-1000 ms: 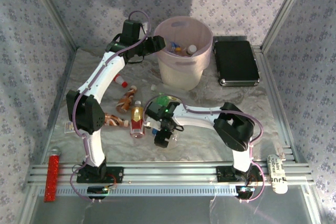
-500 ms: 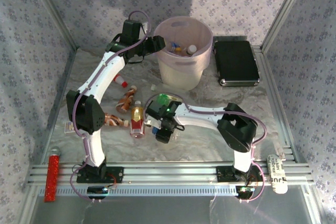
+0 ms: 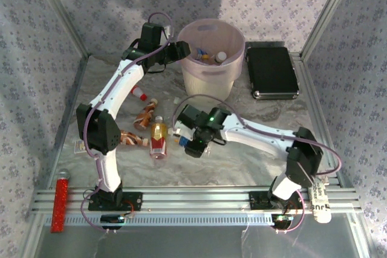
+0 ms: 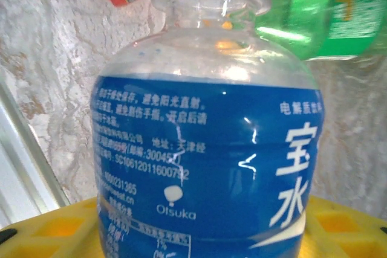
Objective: Put the plastic bottles in the bin
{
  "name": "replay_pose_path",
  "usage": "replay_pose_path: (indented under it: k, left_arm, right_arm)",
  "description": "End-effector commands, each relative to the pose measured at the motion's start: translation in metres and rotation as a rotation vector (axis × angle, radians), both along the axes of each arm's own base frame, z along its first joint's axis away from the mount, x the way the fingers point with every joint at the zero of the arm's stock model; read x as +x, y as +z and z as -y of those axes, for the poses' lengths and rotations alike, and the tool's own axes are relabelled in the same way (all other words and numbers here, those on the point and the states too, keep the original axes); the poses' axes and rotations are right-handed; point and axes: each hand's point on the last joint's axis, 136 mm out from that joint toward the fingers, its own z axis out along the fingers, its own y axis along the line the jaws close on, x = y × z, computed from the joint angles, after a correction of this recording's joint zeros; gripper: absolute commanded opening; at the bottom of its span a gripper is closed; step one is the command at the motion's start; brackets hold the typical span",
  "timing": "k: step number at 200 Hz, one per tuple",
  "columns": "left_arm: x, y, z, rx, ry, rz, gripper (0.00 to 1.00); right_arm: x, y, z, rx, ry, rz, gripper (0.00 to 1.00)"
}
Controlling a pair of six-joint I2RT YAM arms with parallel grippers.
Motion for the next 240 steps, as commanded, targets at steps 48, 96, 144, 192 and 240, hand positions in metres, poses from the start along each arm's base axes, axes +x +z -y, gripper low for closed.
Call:
replay_pose_path:
  k: [48, 96, 144, 192, 240]
  left_arm:
    - [-0.007, -0.026, -0.008, 0.06, -0.008, -0.08, 0.61]
    - [-0.005, -0.028, -0.007, 0.055, -0.002, -0.084, 0.61]
    - [-0.003, -0.022, -0.006, 0.052, -0.002, -0.075, 0.62]
    - [-0.004, -0.024, -0.005, 0.056, -0.006, -0.079, 0.62]
    - [-0.005, -0.022, -0.005, 0.059, -0.008, -0.078, 0.61]
  right_arm:
    - [0.02, 0.118, 0.042, 0.2, -0.103, 0.099, 0.55]
    - [0.065, 0.188, 0.076, 0.33, -0.257, 0.235, 0.55]
    - [0.117, 0.242, 0.1, 0.503, -0.428, 0.312, 0.53]
    - [0.178, 0.273, 0.115, 0.573, -0.597, 0.372, 0.51]
    - [0.23, 0.28, 0.11, 0.565, -0.675, 0.396, 0.49]
